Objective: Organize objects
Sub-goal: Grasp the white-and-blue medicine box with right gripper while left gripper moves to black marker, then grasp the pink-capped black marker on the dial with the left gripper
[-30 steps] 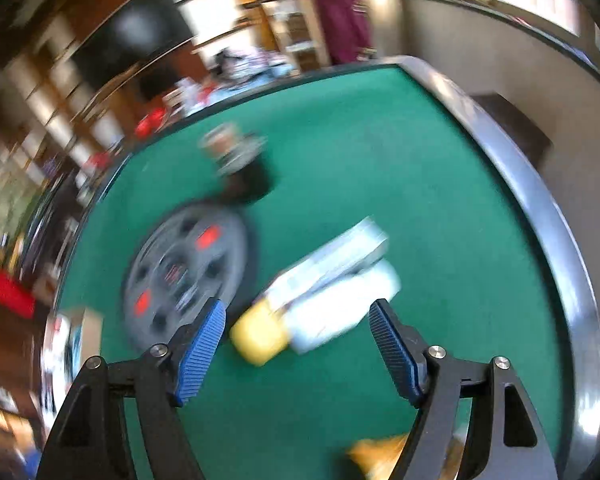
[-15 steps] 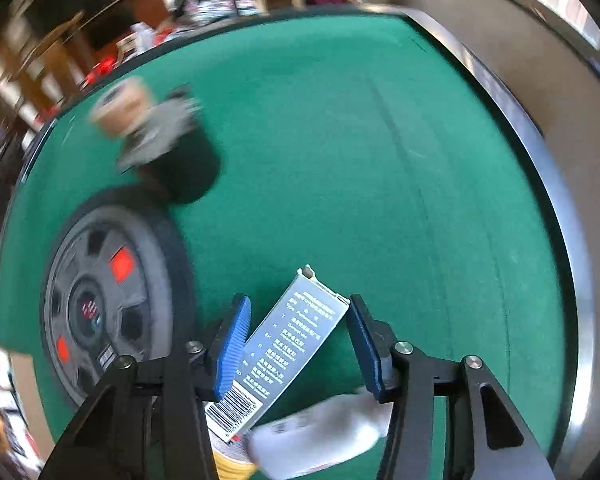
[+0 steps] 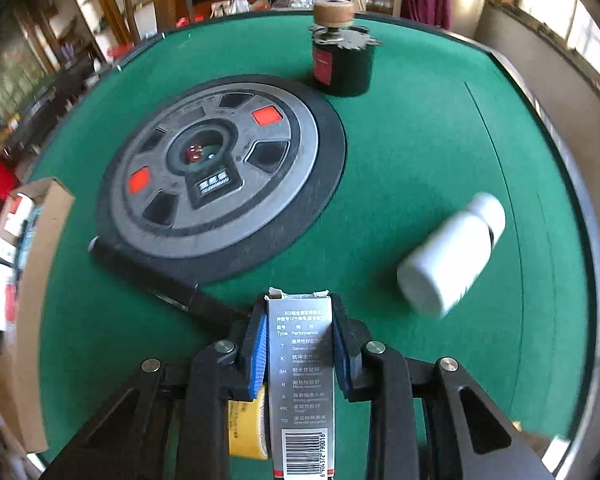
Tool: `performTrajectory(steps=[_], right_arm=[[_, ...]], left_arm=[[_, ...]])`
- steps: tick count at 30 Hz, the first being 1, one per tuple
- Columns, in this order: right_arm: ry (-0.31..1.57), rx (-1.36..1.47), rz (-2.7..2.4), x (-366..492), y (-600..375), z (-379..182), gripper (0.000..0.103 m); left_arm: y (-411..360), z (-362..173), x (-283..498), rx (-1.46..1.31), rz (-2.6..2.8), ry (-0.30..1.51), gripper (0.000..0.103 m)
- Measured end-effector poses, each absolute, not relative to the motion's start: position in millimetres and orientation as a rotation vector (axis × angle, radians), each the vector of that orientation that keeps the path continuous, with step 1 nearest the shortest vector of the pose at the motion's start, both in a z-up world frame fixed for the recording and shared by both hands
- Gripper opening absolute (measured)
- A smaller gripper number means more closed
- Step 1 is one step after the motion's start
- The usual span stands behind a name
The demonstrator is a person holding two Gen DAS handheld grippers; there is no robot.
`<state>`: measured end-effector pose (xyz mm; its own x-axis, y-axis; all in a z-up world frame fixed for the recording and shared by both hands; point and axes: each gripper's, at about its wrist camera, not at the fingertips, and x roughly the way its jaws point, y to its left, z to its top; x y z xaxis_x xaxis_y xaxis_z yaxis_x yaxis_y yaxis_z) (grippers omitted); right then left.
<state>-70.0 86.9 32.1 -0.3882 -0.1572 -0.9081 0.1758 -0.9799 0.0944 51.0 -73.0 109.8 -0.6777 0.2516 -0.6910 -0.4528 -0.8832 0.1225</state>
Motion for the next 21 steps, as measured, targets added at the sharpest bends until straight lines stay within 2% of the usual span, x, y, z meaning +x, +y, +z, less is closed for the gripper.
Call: performTrajectory(steps=[5, 11, 15, 18, 20, 21], right_arm=[[-0.170, 1.532, -2.449, -52.0, 97.2, 24.3, 0.030], [-0.286, 1.499, -2.400, -46.5, 101.2, 19.0, 0.030], [-0.352, 1.492, -2.372, -45.0, 103.4, 15.2, 0.030], [-0.408, 1.488, -2.350, -46.6, 107.2, 12.8, 0.030], [-0.438, 1.486, -2.338, -46.5, 110.1, 12.4, 0.030], [-0.451, 1.486, -2.332, -46.9, 110.9, 12.1, 0.030]], left_arm=[[-34.9, 78.8, 13.3, -1.021, 2.374, 0.673, 0.085], [7.9, 51.7, -3.3, -0.963, 2.137, 1.000, 0.085], [25.5, 35.2, -15.8, -1.004, 2.026, 1.065, 0.085], [28.9, 33.1, -27.4, -1.127, 2.001, 0.991, 0.085], [26.3, 33.7, -27.5, -1.180, 1.988, 0.941, 0.070], [23.3, 35.8, -23.6, -1.194, 1.977, 0.890, 0.055]])
